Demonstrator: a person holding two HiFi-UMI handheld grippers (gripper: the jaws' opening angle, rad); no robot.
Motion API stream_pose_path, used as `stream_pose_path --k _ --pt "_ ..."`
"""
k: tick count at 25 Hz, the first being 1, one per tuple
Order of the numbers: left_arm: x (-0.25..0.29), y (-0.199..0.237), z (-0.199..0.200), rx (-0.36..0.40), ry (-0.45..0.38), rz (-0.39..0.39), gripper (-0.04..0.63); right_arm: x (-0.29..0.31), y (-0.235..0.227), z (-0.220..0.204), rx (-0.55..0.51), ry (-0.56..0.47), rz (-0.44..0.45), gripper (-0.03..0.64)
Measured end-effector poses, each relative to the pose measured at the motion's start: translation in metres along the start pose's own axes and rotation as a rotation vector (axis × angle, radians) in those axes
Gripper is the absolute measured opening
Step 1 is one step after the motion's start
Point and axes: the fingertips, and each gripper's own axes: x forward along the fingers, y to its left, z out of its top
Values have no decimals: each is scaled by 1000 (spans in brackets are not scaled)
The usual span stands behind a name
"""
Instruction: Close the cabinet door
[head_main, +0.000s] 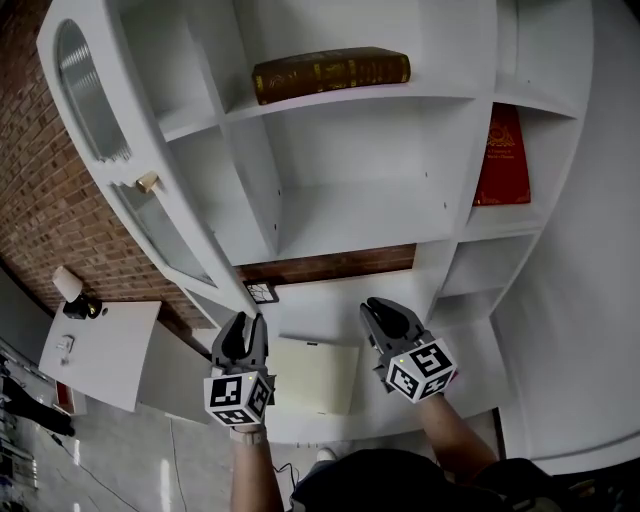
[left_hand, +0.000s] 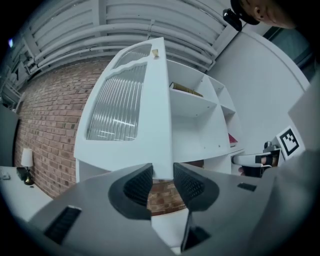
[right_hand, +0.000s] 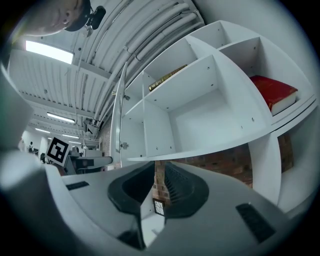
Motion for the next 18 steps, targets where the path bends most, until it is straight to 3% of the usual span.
stream_pose_path --k 15,18 --pt "51 -2 -1 -23 0 -116 114 3 -27 4 -12 -6 -141 55" --pt "58 5 -2 -34 -7 -125 68 4 -28 4 -19 -5 -161 55"
